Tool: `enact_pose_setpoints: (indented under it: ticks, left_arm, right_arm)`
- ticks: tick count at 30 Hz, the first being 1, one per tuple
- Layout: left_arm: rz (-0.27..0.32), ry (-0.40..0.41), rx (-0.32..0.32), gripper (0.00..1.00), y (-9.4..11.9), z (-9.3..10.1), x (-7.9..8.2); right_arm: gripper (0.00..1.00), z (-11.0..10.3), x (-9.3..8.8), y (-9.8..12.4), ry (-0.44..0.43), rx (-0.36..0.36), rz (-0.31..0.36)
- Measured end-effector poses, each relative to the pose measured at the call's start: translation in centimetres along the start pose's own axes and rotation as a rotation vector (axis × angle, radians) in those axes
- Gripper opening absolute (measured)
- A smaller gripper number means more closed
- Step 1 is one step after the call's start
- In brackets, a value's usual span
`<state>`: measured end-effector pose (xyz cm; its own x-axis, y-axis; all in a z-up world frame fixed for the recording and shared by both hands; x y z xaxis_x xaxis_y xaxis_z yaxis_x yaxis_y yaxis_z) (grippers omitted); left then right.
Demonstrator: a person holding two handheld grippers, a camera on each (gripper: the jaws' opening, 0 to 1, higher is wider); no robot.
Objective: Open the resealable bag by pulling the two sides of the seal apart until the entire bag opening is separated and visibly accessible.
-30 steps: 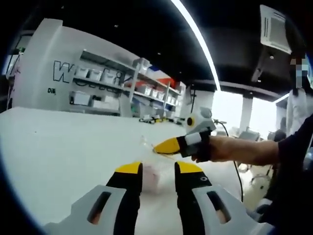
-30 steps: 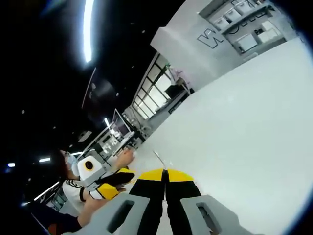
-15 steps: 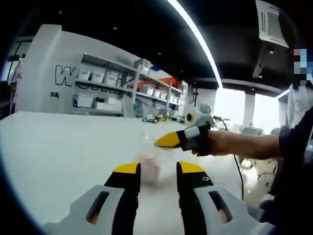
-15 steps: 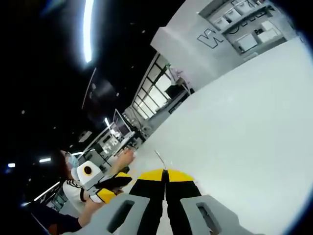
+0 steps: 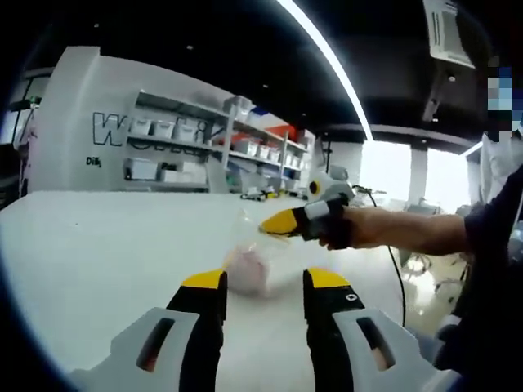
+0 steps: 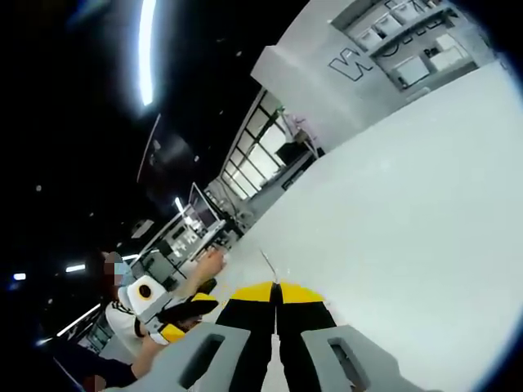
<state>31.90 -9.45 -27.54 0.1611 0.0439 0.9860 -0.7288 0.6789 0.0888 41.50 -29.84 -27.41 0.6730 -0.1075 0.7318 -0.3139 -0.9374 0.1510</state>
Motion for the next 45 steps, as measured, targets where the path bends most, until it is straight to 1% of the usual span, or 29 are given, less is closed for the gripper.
enact_pose_setpoints:
  ticks: [6,9,15,22,24,28,31,37,43,45]
  left_arm:
    - [-0.002,-0.022,0.001,0.49,0.1,0.4,-0.2]
    - [-0.003,-0.034,0.012,0.5,0.2,0.4,-0.2]
    - [0.007,-0.023,0.015,0.52,0.6,0.5,-0.3]
    - [-0.009,-0.022,0.021,0.61,0.7,0.8,-0.9]
    - [-0.007,-0.018,0.022,0.61,0.9,0.9,-1.1]
    - [-0.009,-0.019,0.028,0.7,0.9,1.2,-1.3]
    - [-0.019,-0.023,0.03,0.74,1.0,1.3,-1.5]
    - [-0.016,-0.023,0.043,0.9,1.0,1.3,-1.7]
    - [-0.027,-0.023,0.047,0.94,1.0,1.3,-2.0]
    - [-0.028,-0.014,0.047,0.99,1.0,1.3,-2.1]
  right_arm:
    - [0.0,0.0,0.1,0.0,0.002,-0.003,0.001]
    - [0.0,-0.1,0.1,0.0,0.003,-0.002,0.001]
    - [0.0,0.2,0.4,-0.1,0.0,-0.002,0.001]
    - [0.0,0.5,0.7,-0.1,0.0,-0.003,0.002]
    - [0.0,0.5,0.8,-0.1,-0.003,0.0,0.003]
    - [0.0,0.5,0.8,-0.2,-0.002,0.0,0.002]
    - [0.0,0.5,0.9,-0.2,-0.002,0.001,0.002]
    - [0.0,0.5,0.9,-0.2,-0.005,0.003,0.003]
    - [0.0,0.6,0.9,-0.2,-0.01,0.001,0.005]
    - [0.0,0.6,0.9,-0.2,-0.012,0.002,0.005]
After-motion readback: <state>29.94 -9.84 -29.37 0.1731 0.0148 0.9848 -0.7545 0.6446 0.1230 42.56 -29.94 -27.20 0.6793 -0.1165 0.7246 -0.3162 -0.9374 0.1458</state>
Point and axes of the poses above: the point that each gripper's makers call its tool centre point, and the gripper's own axes: y roughly backward along the fingers, z roughly to its right, x roughly out of its top, the point moved 8 cm from there along y, roughly backward along the fingers
